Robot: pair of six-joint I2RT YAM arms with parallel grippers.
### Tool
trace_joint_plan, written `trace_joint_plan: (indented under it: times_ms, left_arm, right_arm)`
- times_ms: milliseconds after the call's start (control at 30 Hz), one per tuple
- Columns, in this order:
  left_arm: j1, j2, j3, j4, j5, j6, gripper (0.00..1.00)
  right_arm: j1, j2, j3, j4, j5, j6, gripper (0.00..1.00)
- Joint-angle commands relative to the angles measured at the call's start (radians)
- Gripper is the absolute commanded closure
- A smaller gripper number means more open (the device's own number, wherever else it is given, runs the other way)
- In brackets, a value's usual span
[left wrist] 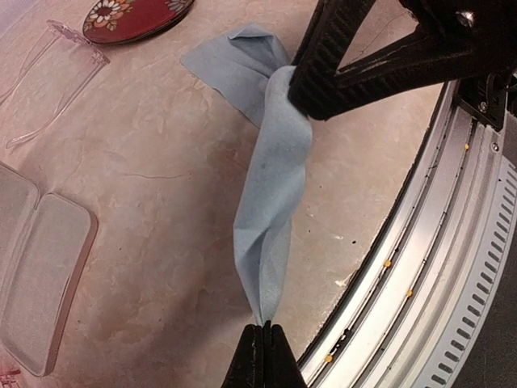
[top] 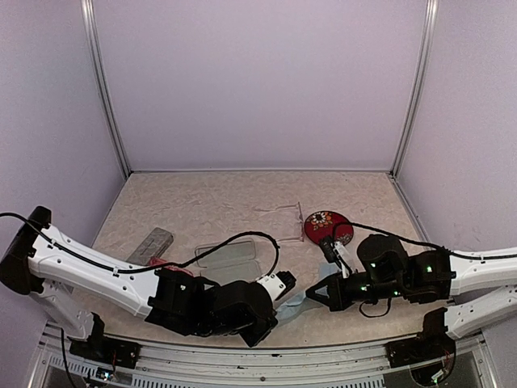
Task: Organize the sunglasses
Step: Fold the glasses cleaning cloth at the center of the board.
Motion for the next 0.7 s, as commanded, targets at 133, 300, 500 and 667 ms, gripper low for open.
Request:
trace_joint_plan:
  times_ms: [133,300,500,667]
  left_arm:
    - [0.072,-0.015,0.001,0.019,-0.011,0.009,1.00]
    - [0.142,0.013,-0.004,0.062,0.040,0.050,1.00]
    - [0.220,0.051,-0.015,0.103,0.091,0.119,1.00]
    - [0.279,0.090,-0.022,0.129,0.129,0.152,1.00]
  right_arm:
    - [0.007,0.073,-0.002,0.015,0.113,0.078,1.00]
    - [-0.035,0.143,-0.009,0.085,0.105,0.093,1.00]
    - [-0.108,0.232,-0.007,0.175,0.086,0.079,1.00]
    - [-0.188,0.308,0.004,0.239,0.037,0.048,1.00]
